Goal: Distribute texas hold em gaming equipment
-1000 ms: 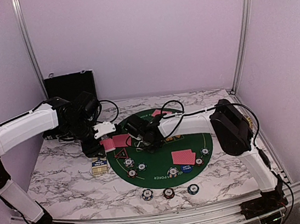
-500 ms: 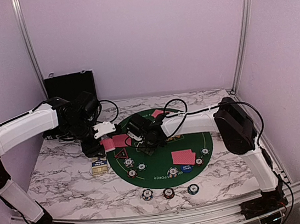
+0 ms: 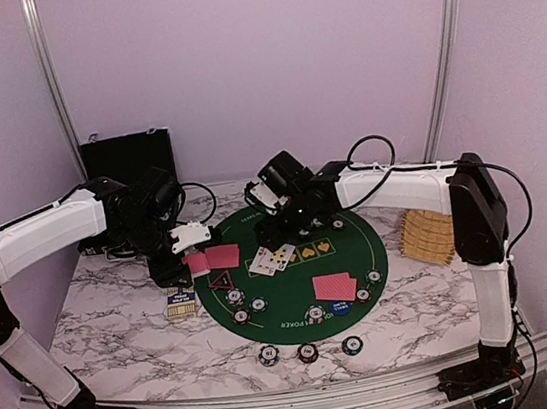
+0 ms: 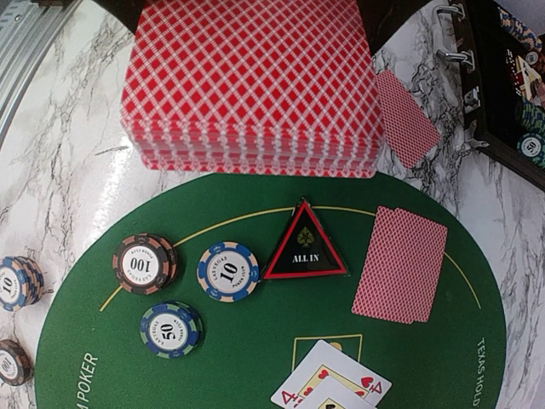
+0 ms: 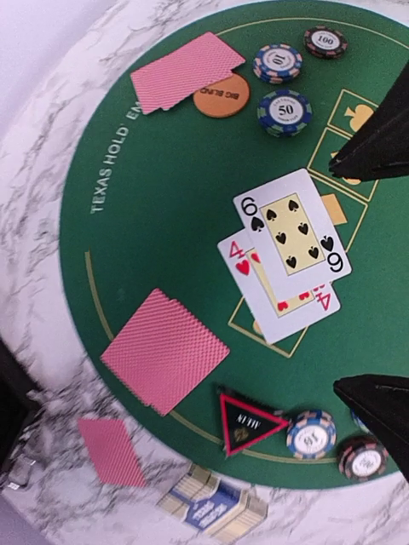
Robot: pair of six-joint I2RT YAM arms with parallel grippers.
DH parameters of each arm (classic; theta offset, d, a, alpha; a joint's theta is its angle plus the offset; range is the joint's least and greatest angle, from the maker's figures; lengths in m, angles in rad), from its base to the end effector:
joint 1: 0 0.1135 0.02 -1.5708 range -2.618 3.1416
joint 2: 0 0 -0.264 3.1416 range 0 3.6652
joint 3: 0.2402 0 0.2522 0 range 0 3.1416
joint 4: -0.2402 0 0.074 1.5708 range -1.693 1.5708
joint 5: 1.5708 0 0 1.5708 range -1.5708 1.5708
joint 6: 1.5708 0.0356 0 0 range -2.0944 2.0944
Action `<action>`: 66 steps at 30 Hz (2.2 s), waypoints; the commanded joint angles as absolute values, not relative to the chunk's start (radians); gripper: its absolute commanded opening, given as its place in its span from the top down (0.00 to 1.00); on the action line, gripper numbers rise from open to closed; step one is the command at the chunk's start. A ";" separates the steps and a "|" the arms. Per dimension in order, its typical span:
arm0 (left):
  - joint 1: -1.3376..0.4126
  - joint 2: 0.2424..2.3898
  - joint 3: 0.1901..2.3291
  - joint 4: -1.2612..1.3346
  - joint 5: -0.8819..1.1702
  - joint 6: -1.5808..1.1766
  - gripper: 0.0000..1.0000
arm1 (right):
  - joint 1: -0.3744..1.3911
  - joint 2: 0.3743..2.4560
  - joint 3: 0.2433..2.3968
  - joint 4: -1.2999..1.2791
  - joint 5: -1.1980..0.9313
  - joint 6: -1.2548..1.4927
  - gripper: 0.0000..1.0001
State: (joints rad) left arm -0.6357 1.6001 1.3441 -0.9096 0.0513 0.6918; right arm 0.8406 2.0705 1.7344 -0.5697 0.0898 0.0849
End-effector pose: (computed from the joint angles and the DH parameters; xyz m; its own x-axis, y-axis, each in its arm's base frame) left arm 0.2589 -0.1933 0.2727 -0.1808 0.9252 -0.3336 0.9409 0.2615 0.2152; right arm 0.3126 0.3444 0.2349 -0.5828 -0.5243 -0.6208 -0.6581 0.7527 -0.0180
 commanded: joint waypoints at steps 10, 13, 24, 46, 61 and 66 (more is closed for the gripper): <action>-0.632 1.571 1.381 -0.907 0.058 0.673 1.00 | 0.799 2.024 1.554 -0.052 -0.672 0.705 0.14; -0.633 1.568 1.385 -0.907 0.061 0.672 1.00 | 0.804 2.034 1.510 0.074 -0.719 0.802 0.14; -0.634 1.577 1.397 -0.907 0.073 0.668 1.00 | 0.845 2.108 1.470 0.288 -0.808 0.986 0.13; -0.634 1.586 1.396 -0.907 0.086 0.663 1.00 | 0.900 2.318 1.537 0.753 -0.848 1.375 0.16; -0.635 1.589 1.389 -0.907 0.089 0.663 1.00 | 0.905 2.406 1.623 0.814 -0.841 1.460 0.17; -0.635 1.592 1.390 -0.907 0.088 0.664 1.00 | 0.908 2.435 1.655 0.818 -0.837 1.481 0.19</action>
State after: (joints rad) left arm -0.6350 1.5993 1.3731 -0.9085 0.0708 0.6689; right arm 0.8951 2.3997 1.5959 0.7815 -0.8436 1.4498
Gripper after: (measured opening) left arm 0.634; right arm 0.823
